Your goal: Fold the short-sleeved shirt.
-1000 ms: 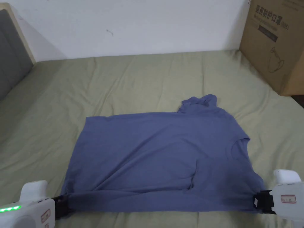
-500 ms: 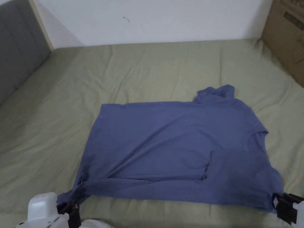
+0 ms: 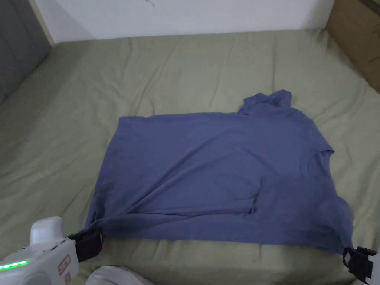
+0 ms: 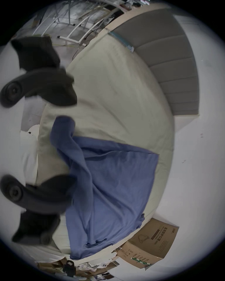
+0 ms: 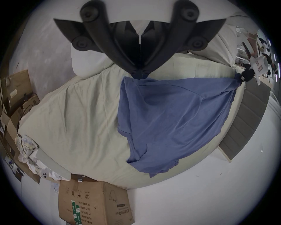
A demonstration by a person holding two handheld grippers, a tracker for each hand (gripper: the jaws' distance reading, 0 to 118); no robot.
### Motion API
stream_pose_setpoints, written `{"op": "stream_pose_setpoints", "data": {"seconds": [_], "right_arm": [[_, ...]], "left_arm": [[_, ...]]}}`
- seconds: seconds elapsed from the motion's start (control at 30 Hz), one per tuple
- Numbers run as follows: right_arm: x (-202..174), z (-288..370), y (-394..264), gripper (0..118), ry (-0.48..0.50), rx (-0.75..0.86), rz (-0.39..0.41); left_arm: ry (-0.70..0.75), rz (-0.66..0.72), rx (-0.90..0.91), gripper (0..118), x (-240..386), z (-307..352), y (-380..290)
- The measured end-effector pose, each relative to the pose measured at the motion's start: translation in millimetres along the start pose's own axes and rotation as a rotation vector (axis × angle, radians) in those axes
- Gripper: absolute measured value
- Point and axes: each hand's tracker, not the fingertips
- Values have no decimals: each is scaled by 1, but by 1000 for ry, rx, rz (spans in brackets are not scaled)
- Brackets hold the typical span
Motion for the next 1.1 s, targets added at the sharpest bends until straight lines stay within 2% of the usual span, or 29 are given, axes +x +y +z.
{"op": "stream_pose_setpoints", "data": {"seconds": [0.03, 0.1, 0.23, 0.27, 0.3, 0.33, 0.37, 0.43, 0.5, 0.53, 0.57, 0.6, 0.63, 0.67, 0.73, 0.77, 0.97, 1.1], "right_arm": [[0, -1, 1, 0, -6, -3, -2], [1, -1, 1, 0, -5, -3, 18], [-2, -4, 5, 2, 6, 7, 109], [-3, -7, 7, 14, -3, 10, 122], [-3, -11, 10, 37, -14, 10, 134], [-2, -17, 14, 80, -28, 2, 148], [-8, -18, 17, 99, -47, -7, 168], [-21, -18, 22, 102, -58, 2, 205], [-22, -28, 27, 100, -40, -18, 232], [-27, -31, 27, 90, -16, -40, 233], [-26, -39, 27, 60, 0, -81, 215], [-25, -46, 25, 12, 5, -105, 195], [-26, -51, 22, 1, -26, -121, 191], [-26, -53, 22, 1, -3, -121, 216], [-34, -41, 21, 1, -21, -65, 220], [-36, -35, 22, 1, -1, -71, 220], [-27, -11, 45, 1, 39, -6, 112], [-23, -9, 80, 1, 68, 51, -5]], "left_arm": [[-11, 12, -14, 11, 8, 0, -4], [-7, 19, -35, 8, 10, -9, -10], [16, -28, -5, 8, 21, 3, -10], [10, -29, -7, 7, 19, 3, -9], [-9, -21, -12, 7, 25, 12, -5], [-4, -17, -14, 7, 27, 14, -4], [0, -17, -12, 7, 30, 16, -3], [3, -27, -5, 7, 37, 23, 2], [4, -35, -9, 7, 43, 25, 4], [6, -40, -7, 7, 45, 25, 4], [11, -43, -6, 7, 46, 27, 7], [13, -43, -10, 7, 47, 27, 8], [15, -38, -16, 7, 48, 27, 8], [15, -29, -21, 7, 47, 26, 9], [16, -15, -23, 7, 44, 29, 10], [12, -8, -20, 7, 44, 31, 11], [-3, 15, -7, 7, 43, 37, 38], [1, -10, -12, 7, 47, 25, 70]]}}
